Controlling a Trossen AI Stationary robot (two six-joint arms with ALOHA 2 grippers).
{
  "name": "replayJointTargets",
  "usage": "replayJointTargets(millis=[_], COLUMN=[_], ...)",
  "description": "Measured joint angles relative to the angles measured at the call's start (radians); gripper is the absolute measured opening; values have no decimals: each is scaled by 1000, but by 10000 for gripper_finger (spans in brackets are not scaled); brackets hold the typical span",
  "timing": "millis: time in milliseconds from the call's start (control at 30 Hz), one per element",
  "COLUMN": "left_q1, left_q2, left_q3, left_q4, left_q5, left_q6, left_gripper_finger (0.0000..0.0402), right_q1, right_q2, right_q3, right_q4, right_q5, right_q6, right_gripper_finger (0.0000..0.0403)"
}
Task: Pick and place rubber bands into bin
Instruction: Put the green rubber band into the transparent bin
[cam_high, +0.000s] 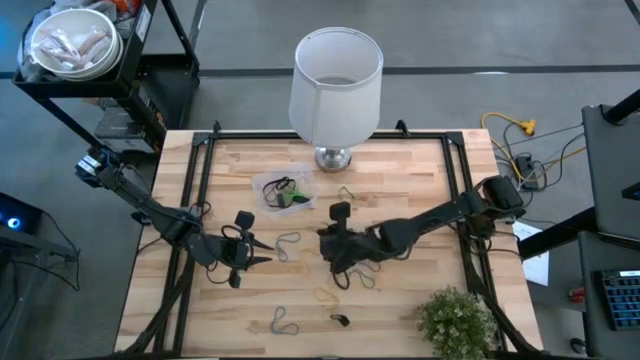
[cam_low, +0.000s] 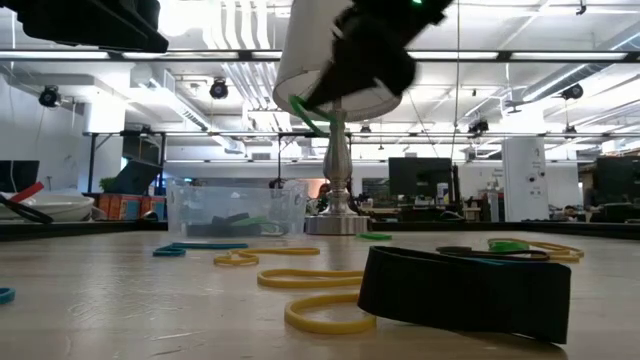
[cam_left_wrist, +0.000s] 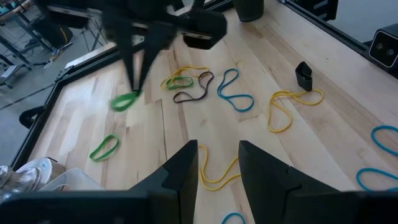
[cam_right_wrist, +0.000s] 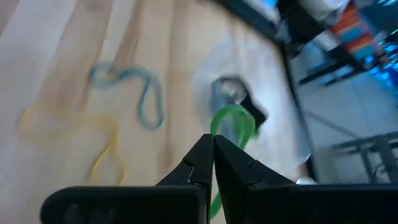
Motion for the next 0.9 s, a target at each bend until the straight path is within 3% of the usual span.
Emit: replayJointTargets(millis=[200,533,900], left_q1=[0,0,0], left_q2=[0,0,0], left_q3=[0,0,0], left_q4=[0,-7,-12], left_q5=[0,0,0], left_q6=[0,0,0], left_gripper_finger=[100,100,100], right_q1=[-81,-251,-318], right_q2=[0,50,176], right_q3=[1,1,24], right_q4=[152,328,419], right_q5=[-20,-216,-216], right_q6=[-80,-19,61], right_gripper_finger=[8,9,9])
